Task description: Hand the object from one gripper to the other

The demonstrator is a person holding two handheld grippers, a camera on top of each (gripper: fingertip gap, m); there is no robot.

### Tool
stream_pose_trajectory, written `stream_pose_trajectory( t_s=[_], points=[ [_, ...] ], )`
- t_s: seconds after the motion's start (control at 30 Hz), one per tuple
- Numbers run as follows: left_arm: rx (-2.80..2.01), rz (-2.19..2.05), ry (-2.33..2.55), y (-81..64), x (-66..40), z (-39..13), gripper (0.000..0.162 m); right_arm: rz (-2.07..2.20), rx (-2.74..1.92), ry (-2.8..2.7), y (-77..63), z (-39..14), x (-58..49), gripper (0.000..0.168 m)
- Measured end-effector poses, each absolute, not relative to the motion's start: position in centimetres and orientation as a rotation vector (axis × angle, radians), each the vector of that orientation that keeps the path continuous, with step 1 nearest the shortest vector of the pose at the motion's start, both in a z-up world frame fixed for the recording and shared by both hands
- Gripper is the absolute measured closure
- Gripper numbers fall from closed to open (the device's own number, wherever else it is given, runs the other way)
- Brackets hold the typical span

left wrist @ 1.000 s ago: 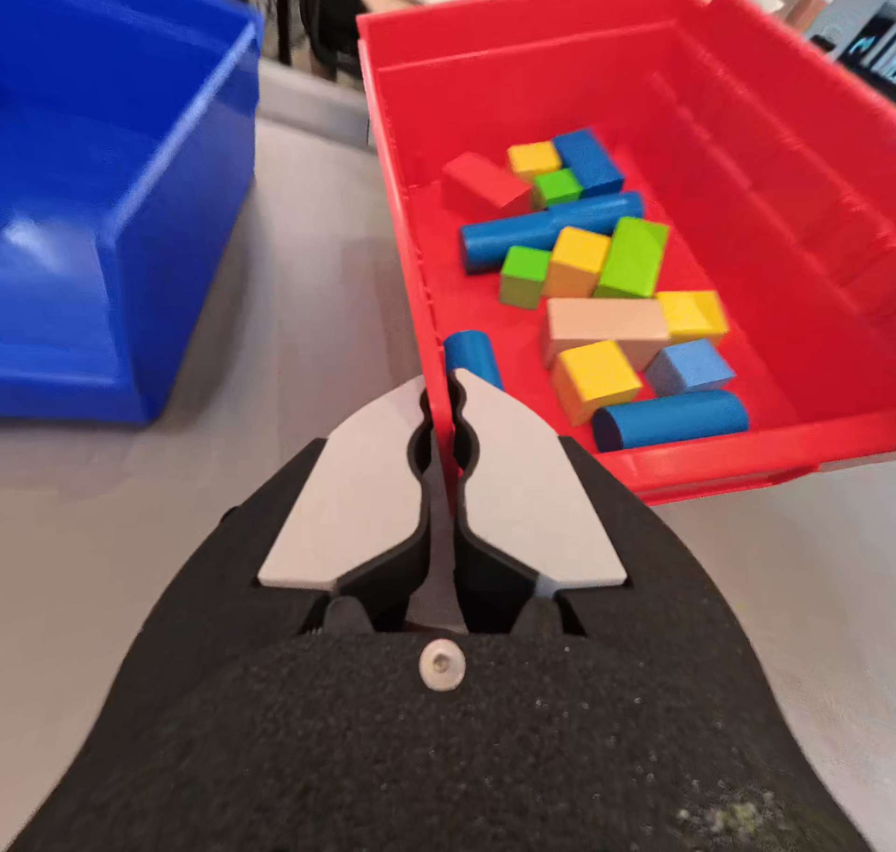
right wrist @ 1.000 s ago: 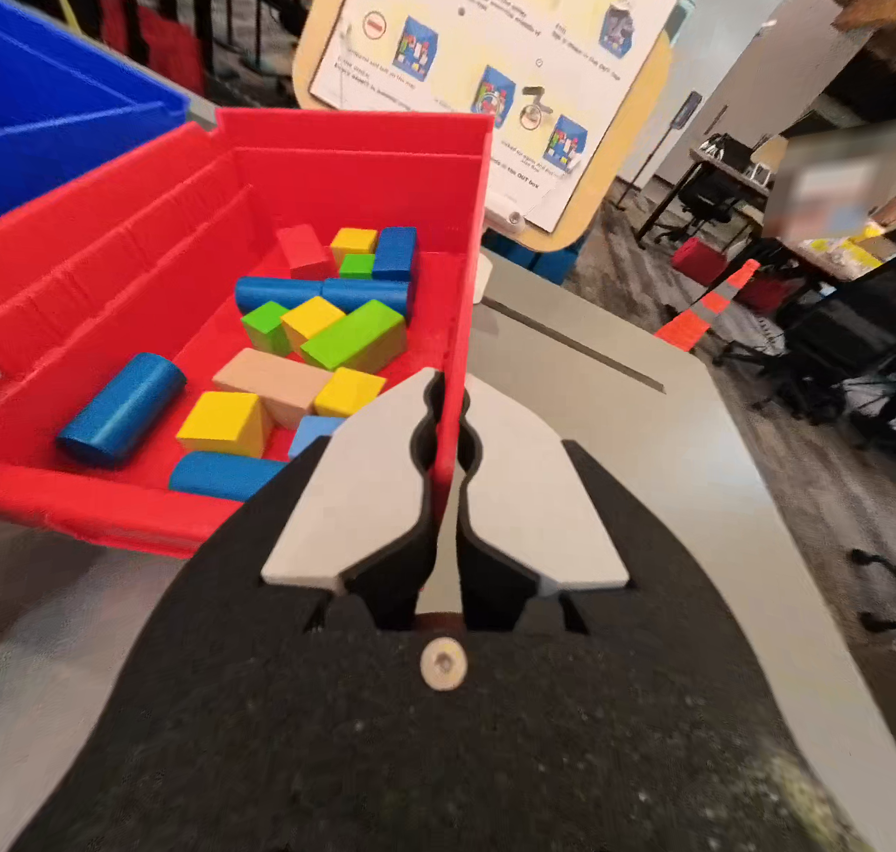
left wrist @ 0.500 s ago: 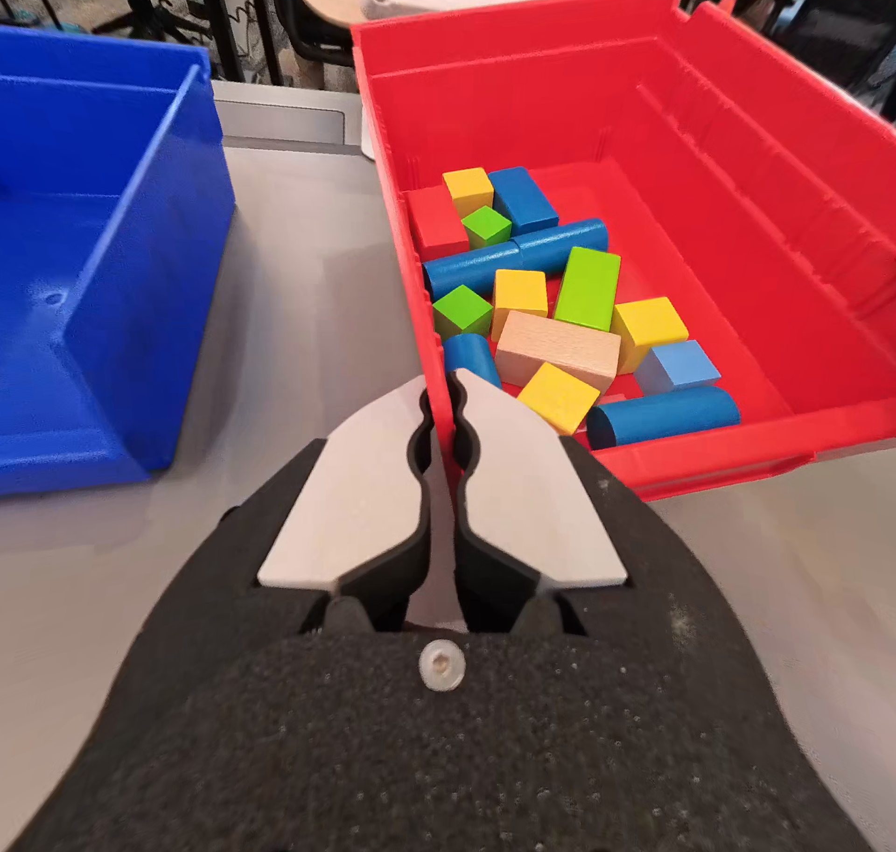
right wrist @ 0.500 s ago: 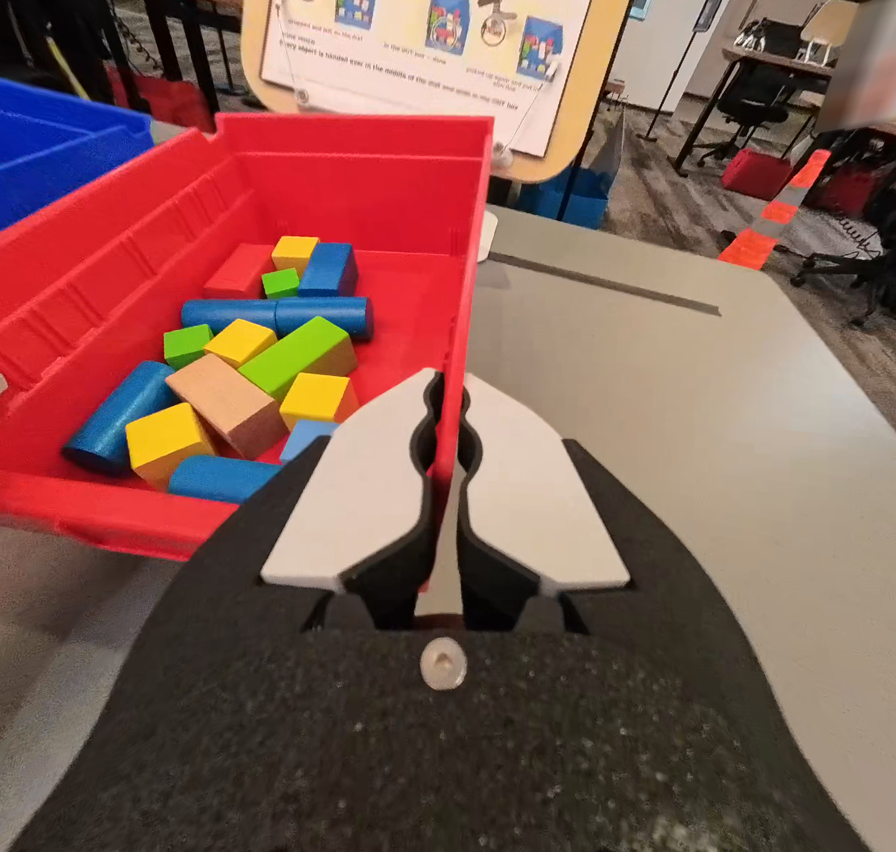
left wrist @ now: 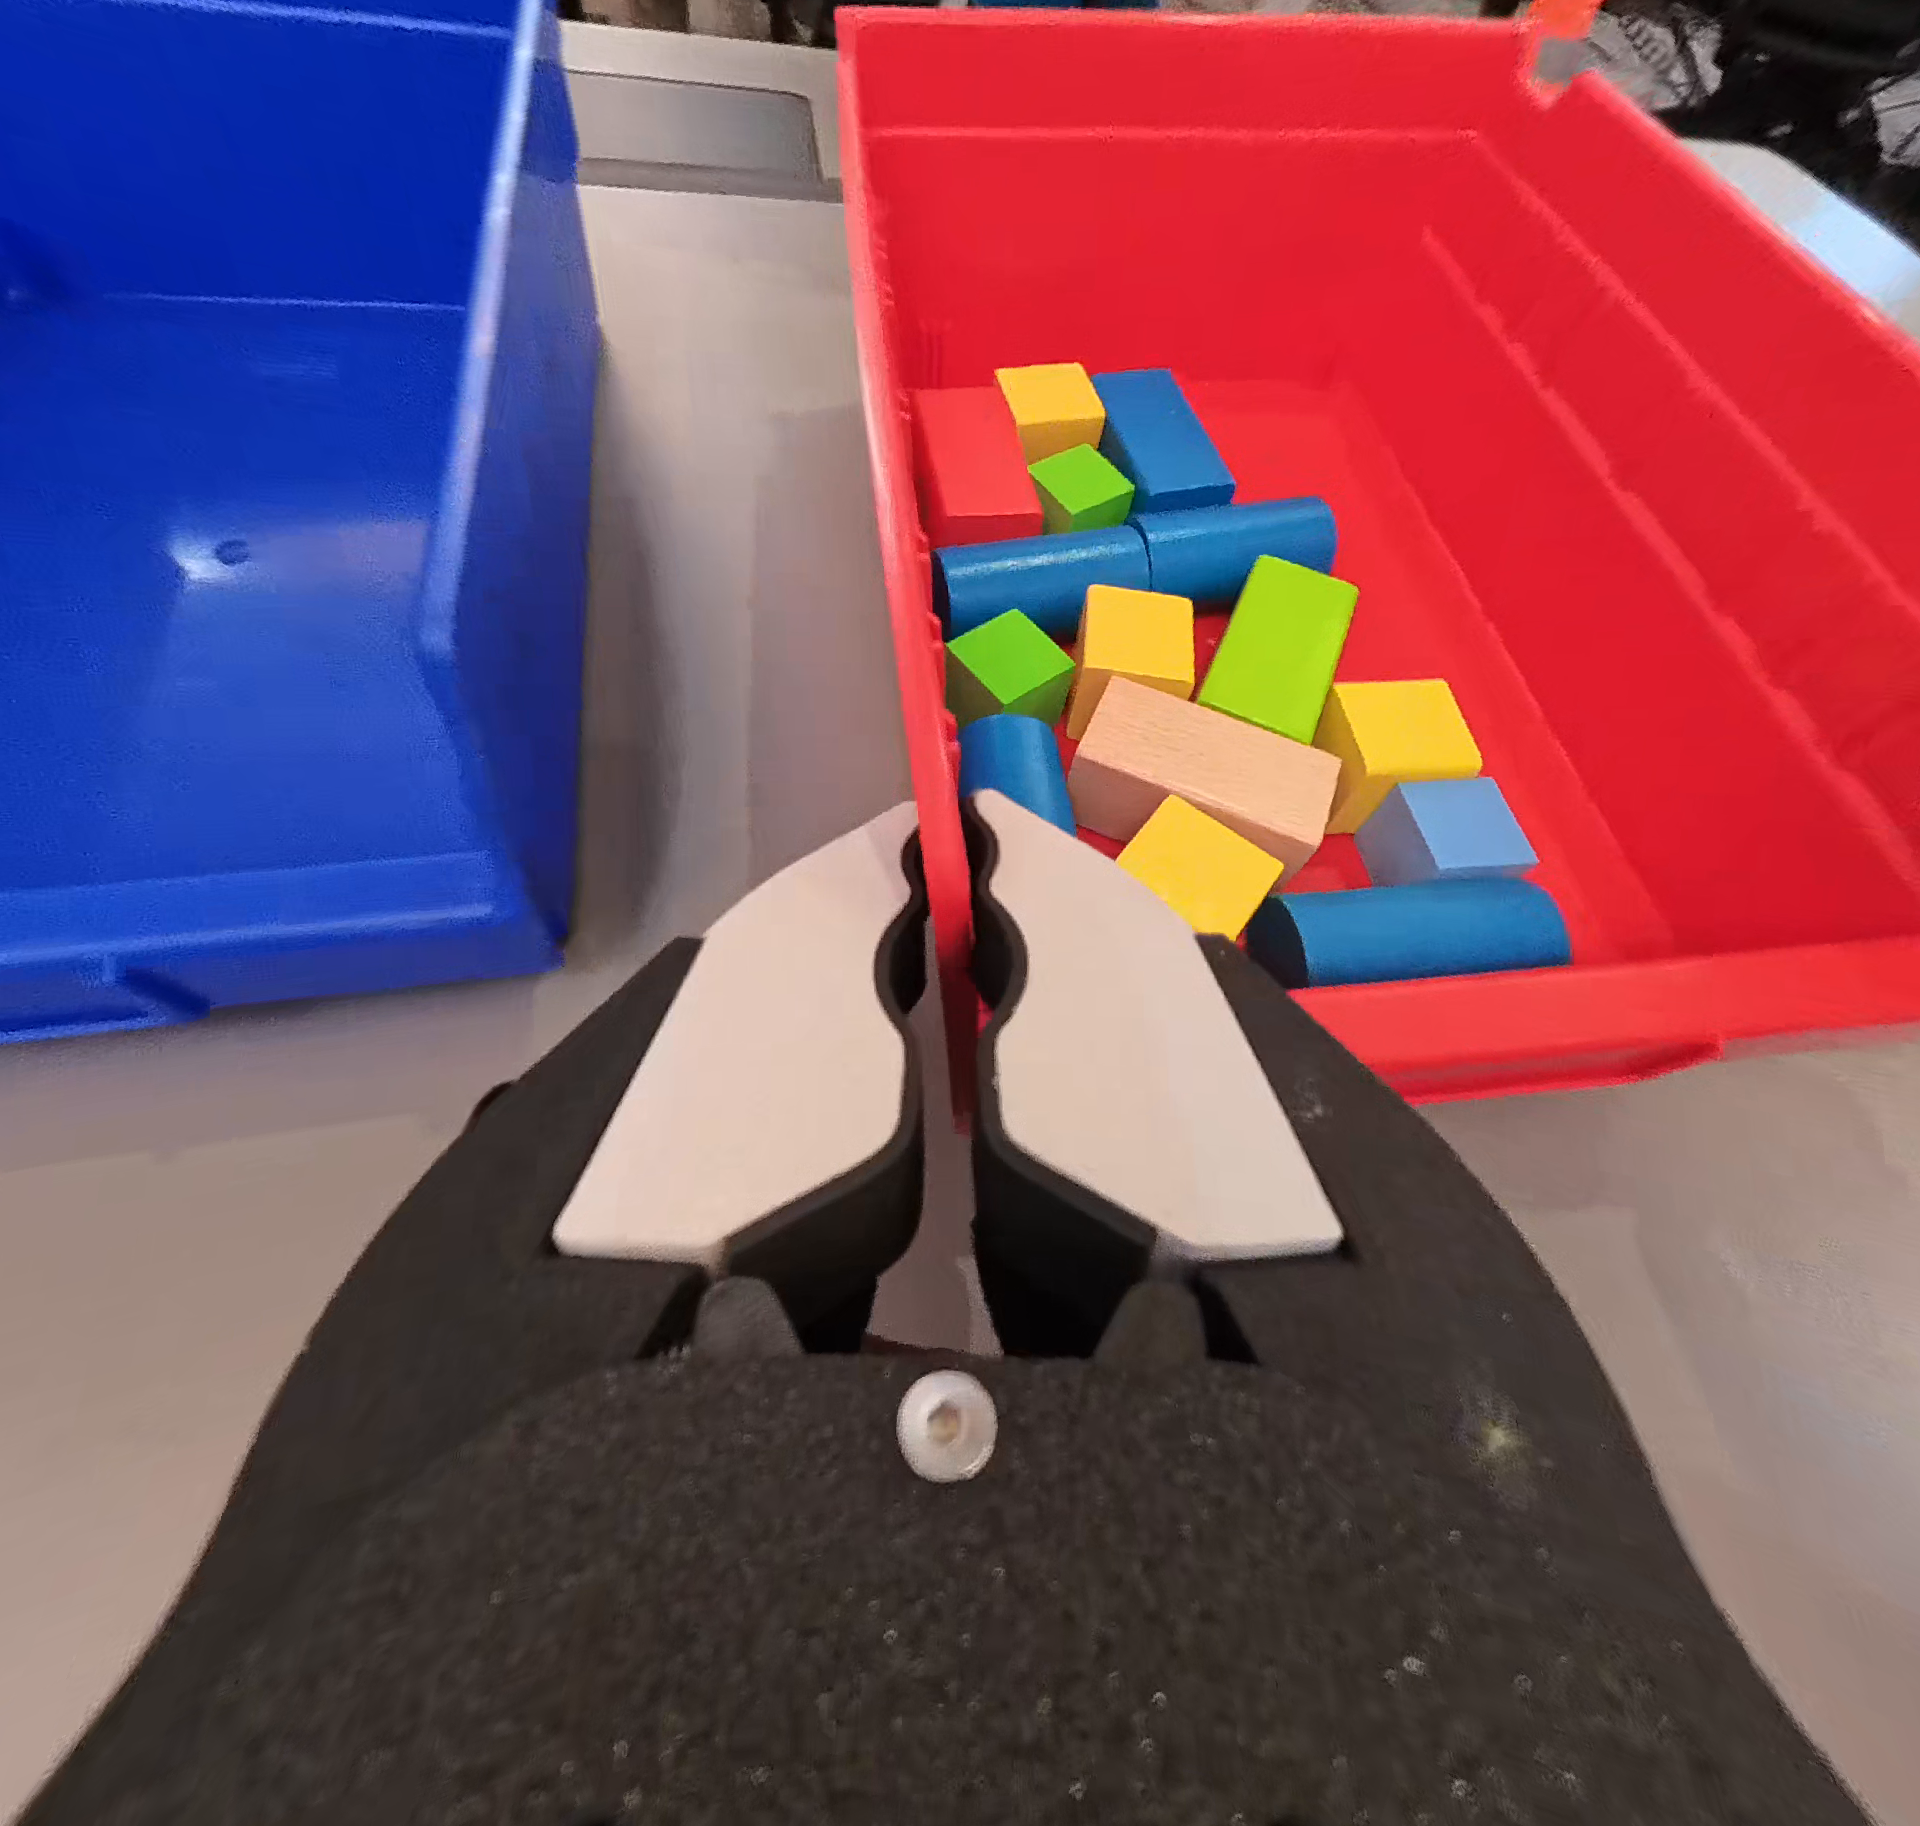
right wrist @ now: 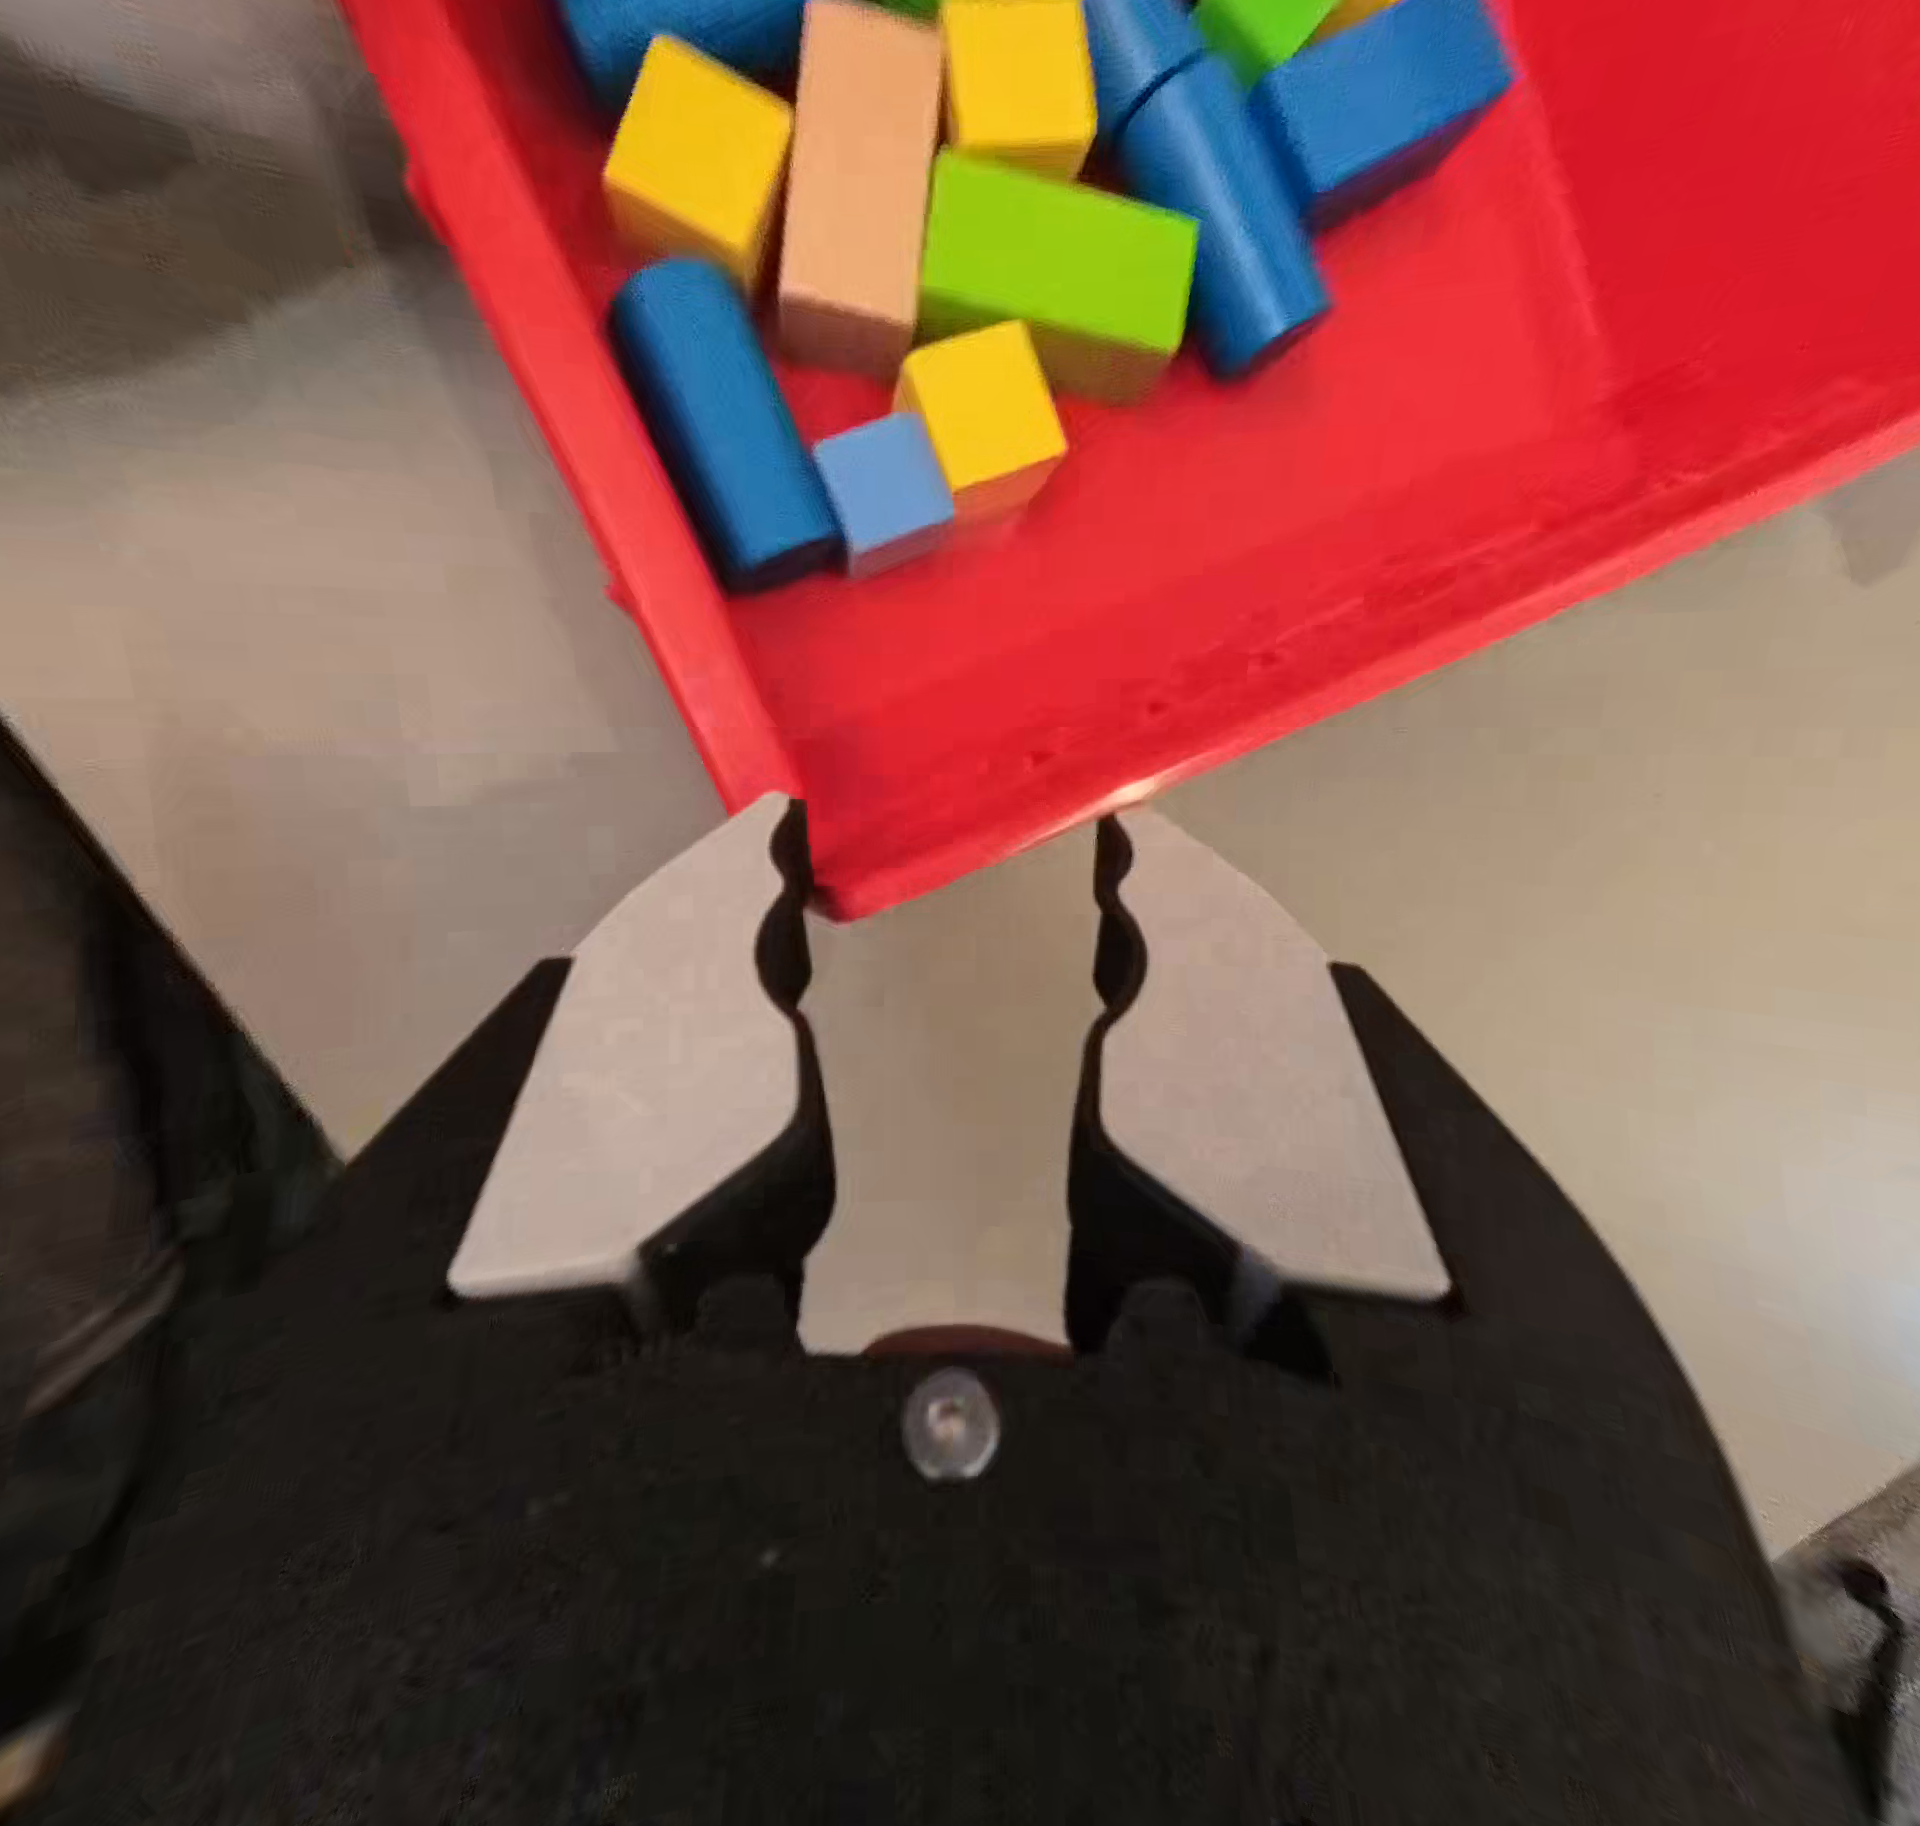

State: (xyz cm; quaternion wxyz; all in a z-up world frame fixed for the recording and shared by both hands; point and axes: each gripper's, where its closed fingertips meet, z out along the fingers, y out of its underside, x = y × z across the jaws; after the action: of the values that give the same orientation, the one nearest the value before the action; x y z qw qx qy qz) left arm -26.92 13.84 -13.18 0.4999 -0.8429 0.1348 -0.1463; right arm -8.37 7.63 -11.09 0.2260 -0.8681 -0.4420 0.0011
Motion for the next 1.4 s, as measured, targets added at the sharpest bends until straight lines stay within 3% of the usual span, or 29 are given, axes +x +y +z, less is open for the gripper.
stream_pose_trajectory(
  t_s=[0.17, 0.2, 0.33, 0.43, 0.5, 0.63, 0.7, 0.77, 0.83, 1.0, 1.17, 1.3, 1.4],
  points=[
    [-2.041, -0.283, 0.327, 14.7, -28.3, -12.3, 0.160, 0.166, -2.524, -1.301, 7.4, -13.0, -9.6, 0.102],
    [-2.041, -0.295, 0.321, 14.8, -28.4, -12.3, 0.159, 0.249, -2.500, -1.236, 7.5, -13.2, -10.1, 0.112],
    [-2.044, -0.321, 0.297, 14.5, -27.9, -13.2, 0.159, 0.427, -2.438, -0.730, 8.6, -13.8, -10.7, 0.123],
    [-2.049, -0.300, 0.322, 14.0, -27.1, -13.1, 0.159, 0.246, -2.408, -0.526, 8.0, -13.3, -9.2, 0.130],
    [-2.048, -0.300, 0.318, 13.9, -27.1, -13.0, 0.159, 0.105, -2.328, -0.558, 7.2, -9.8, -8.2, 0.130],
    [-2.046, -0.334, 0.321, 14.0, -27.3, -12.3, 0.159, 0.074, -2.125, -1.190, 7.1, -3.7, -12.5, 0.124],
    [-2.067, -0.342, 0.317, 14.1, -27.4, -11.6, 0.159, 0.012, -2.088, -1.619, 8.7, -6.6, -15.0, 0.118],
    [-2.088, -0.366, 0.323, 14.1, -27.3, -11.1, 0.159, 0.028, -1.925, -1.947, 11.0, -10.5, -17.0, 0.129],
    [-2.104, -0.368, 0.342, 14.1, -27.5, -10.9, 0.159, 0.152, -1.854, -2.186, 11.1, -13.6, -18.0, 0.123],
    [-2.090, -0.373, 0.394, 14.1, -27.7, -10.1, 0.159, 0.166, -1.439, -2.512, 10.8, -14.0, -20.6, 0.109],
    [-2.100, -0.506, 0.425, 14.8, -28.0, -11.2, 0.159, 0.229, -1.089, -2.701, 9.3, -14.9, -23.2, 0.124],
    [-2.135, -0.515, 0.472, 14.7, -28.0, -12.9, 0.159, 0.136, -1.011, -2.918, 10.4, -19.4, -21.3, 0.092],
    [-2.120, -0.496, 0.469, 14.8, -28.3, -13.0, 0.159, -0.008, -1.103, -2.980, 13.9, -19.4, -17.8, 0.091]
  ],
)
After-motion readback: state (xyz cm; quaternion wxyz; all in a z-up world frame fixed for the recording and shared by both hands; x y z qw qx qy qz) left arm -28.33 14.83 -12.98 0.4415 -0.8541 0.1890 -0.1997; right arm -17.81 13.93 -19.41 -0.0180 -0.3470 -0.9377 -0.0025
